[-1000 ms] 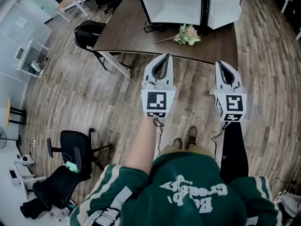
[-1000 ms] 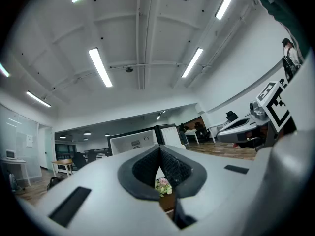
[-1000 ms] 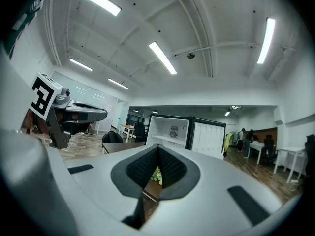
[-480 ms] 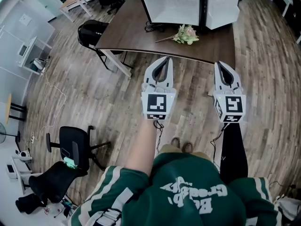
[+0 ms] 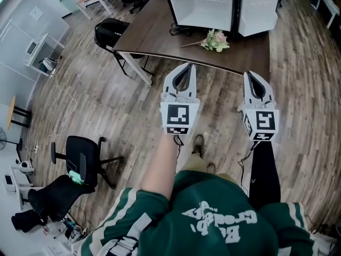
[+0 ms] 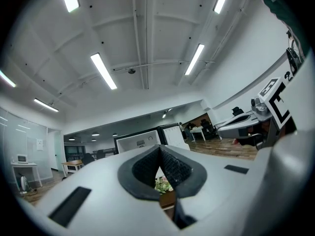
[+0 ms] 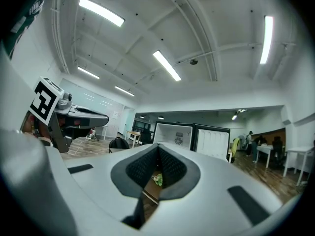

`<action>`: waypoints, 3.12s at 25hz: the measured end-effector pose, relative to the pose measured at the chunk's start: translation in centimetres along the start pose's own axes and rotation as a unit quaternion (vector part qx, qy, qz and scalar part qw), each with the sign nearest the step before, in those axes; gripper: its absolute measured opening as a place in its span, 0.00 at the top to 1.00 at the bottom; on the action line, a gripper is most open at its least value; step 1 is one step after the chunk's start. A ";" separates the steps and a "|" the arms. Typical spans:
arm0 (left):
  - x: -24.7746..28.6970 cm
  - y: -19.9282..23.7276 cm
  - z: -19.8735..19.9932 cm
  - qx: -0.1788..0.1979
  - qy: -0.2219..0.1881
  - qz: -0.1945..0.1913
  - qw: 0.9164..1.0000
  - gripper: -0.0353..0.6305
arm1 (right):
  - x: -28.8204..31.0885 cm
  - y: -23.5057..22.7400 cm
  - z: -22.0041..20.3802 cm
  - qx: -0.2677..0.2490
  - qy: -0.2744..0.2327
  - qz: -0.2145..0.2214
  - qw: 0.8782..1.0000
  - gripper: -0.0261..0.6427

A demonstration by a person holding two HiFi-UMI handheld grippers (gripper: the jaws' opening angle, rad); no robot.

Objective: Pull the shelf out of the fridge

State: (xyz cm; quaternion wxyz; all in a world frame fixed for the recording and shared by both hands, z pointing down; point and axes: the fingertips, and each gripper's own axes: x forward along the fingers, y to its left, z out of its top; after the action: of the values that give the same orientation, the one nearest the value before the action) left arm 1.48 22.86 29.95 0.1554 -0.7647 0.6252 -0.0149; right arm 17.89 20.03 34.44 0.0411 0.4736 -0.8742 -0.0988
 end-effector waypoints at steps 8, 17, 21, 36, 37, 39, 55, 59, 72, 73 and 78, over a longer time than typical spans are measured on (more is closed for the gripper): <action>4.6 2.7 -1.7 0.000 0.002 -0.004 1.000 0.92 | 5.5 -1.1 -0.4 -0.008 -0.005 -0.002 1.000 0.95; 13.8 7.2 -4.0 -0.010 -0.006 -0.022 1.000 0.92 | 15.4 -3.1 -0.3 -0.018 -0.002 -0.011 1.000 0.95; 18.2 9.6 -4.6 -0.011 -0.011 -0.035 0.999 0.92 | 19.7 -4.6 0.3 -0.018 -0.006 -0.026 0.999 0.95; 27.5 14.6 -7.7 -0.028 -0.015 -0.074 0.997 0.92 | 29.4 -6.6 0.2 -0.015 0.006 -0.064 0.998 0.95; 27.7 14.6 -8.0 -0.029 -0.013 -0.076 0.997 0.92 | 29.6 -6.6 0.0 -0.015 0.006 -0.065 0.998 0.95; 28.1 14.7 -8.4 -0.031 -0.009 -0.079 0.996 0.92 | 30.0 -6.7 -0.2 -0.014 0.008 -0.067 0.998 0.95; 35.5 13.7 -11.0 -0.043 0.003 -0.085 0.995 0.92 | 36.0 -11.4 -1.9 -0.011 0.011 -0.059 0.998 0.95; 38.6 13.2 -12.0 -0.045 0.007 -0.084 0.995 0.92 | 38.3 -13.0 -2.9 -0.010 0.014 -0.047 0.999 0.95; 44.8 12.9 -15.8 -0.139 0.032 -0.064 0.988 0.92 | 43.8 -16.7 -5.1 -0.007 0.006 -0.015 1.000 0.95; 45.1 13.1 -16.3 -0.180 0.034 -0.063 0.981 0.92 | 44.0 -16.9 -5.1 -0.005 0.003 -0.015 1.000 0.95; 46.3 14.6 -19.0 -0.429 0.024 -0.045 0.902 0.92 | 45.0 -17.3 -5.1 -0.001 -0.003 -0.018 1.000 0.95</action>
State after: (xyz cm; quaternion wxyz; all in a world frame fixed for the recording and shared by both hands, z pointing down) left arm -6.44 -28.31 36.38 -0.2033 -0.7843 0.5394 0.2294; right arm 8.30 -27.48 34.76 0.0372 0.4889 -0.8656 -0.1015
